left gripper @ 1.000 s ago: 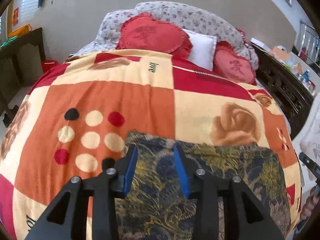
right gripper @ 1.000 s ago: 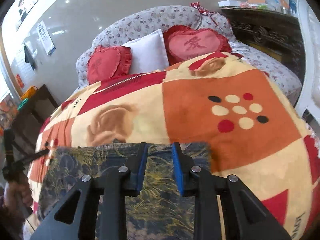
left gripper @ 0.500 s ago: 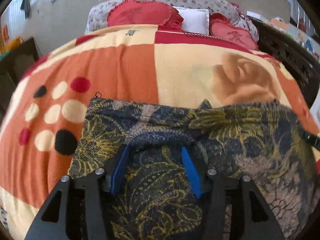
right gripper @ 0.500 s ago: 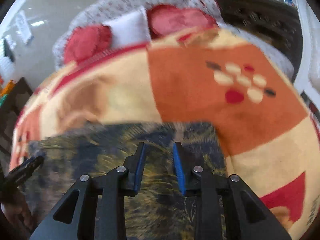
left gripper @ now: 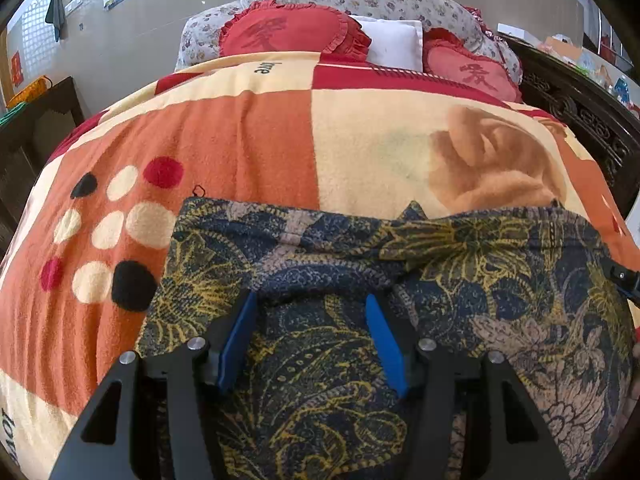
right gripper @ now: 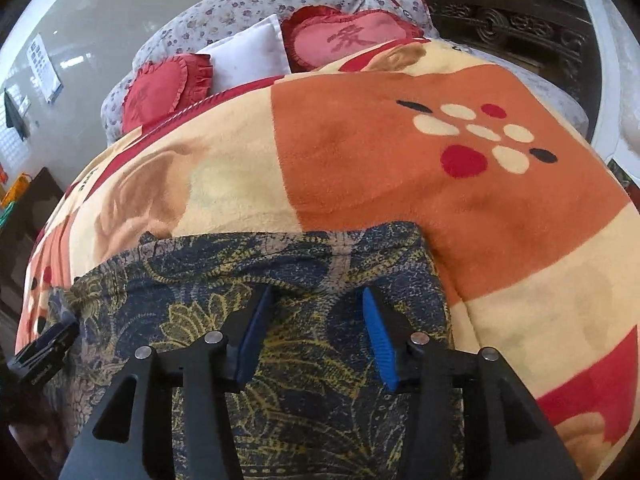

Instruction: Fold small clothes

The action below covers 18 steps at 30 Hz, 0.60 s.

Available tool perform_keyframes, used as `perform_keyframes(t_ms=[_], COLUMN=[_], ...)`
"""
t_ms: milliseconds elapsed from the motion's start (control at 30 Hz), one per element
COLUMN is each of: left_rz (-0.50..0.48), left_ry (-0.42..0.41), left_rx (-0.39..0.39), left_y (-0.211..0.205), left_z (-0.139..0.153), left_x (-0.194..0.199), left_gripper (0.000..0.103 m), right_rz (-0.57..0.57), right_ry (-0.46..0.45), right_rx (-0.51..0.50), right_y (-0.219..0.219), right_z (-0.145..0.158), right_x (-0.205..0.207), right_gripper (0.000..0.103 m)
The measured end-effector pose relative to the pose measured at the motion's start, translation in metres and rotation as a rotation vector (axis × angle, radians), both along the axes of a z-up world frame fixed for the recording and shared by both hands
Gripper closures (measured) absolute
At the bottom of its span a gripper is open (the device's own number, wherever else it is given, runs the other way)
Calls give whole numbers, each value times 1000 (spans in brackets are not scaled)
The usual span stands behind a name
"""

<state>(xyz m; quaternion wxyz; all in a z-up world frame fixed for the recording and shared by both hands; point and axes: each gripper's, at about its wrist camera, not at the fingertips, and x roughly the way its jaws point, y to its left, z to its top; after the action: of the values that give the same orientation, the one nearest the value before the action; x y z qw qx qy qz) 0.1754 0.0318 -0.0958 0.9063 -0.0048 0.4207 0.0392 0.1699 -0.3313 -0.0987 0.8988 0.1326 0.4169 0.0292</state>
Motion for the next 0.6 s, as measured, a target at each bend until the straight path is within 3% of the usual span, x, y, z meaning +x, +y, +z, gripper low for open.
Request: perform_keyframes(t_ms=[600], left_rz=[0], left_ry=[0], left_rx=[0], left_y=[0], left_z=[0], left_x=[-1], left_gripper=[43], right_rz=[-12], right_ry=[-3], right_rx=[-44], right_y=[3], right_z=[2], right_x=[1], right_gripper=[37])
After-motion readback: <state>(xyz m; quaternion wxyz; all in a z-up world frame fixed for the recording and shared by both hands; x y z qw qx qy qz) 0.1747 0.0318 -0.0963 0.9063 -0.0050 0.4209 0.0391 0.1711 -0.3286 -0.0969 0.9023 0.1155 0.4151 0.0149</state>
